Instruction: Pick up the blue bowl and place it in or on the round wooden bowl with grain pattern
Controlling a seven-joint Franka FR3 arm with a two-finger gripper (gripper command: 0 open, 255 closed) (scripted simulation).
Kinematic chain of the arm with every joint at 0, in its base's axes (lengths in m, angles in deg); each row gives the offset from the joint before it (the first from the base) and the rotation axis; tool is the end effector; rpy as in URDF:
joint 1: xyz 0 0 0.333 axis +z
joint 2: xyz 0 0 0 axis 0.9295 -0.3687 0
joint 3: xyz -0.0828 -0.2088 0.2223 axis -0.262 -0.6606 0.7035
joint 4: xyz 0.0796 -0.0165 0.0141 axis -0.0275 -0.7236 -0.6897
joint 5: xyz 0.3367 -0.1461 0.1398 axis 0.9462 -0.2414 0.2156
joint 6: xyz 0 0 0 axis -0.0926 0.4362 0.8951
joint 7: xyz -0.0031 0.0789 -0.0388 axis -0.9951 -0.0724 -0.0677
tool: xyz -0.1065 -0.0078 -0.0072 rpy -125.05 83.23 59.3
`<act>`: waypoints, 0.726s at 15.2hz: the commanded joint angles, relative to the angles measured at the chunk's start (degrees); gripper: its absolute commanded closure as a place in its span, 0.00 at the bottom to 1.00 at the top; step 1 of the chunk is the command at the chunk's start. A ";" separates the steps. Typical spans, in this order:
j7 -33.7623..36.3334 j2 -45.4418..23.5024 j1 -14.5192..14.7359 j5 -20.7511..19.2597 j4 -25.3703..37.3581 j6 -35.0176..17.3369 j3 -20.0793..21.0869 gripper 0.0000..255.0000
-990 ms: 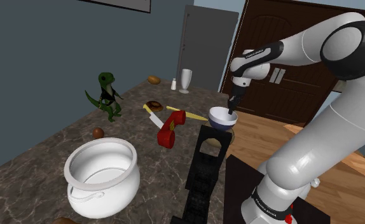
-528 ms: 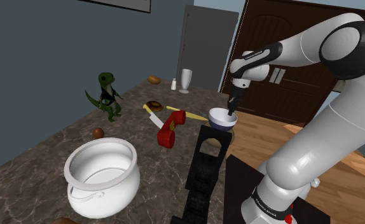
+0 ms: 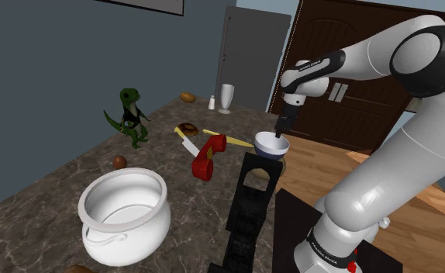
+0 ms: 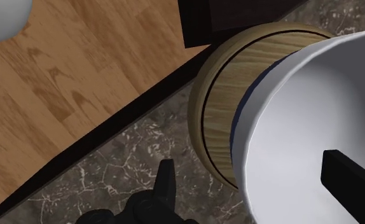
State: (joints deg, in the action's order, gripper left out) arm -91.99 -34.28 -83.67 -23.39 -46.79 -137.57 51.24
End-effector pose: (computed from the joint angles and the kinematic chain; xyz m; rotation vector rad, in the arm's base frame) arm 0.3565 -0.3059 0.4020 -3.0371 0.1264 0.0746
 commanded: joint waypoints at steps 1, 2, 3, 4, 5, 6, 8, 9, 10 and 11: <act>0.22 1.03 -0.10 -0.37 1.95 2.95 0.14 0.00; 0.37 1.54 -0.11 -0.52 3.47 4.93 0.26 0.00; 0.46 1.88 -0.12 -0.61 4.71 6.49 0.34 0.00; 0.46 1.88 -0.12 -0.61 4.71 6.49 0.35 0.00; 0.46 1.89 -0.12 -0.62 4.70 6.49 0.35 0.00; 0.46 1.88 -0.12 -0.61 4.70 6.49 0.35 0.00; 0.46 1.88 -0.12 -0.61 4.71 6.49 0.35 0.00; 0.46 1.88 -0.12 -0.61 4.71 6.49 0.35 0.00; 0.46 1.88 -0.12 -0.61 4.71 6.49 0.35 0.00; 0.46 1.88 -0.12 -0.61 4.71 6.49 0.35 0.00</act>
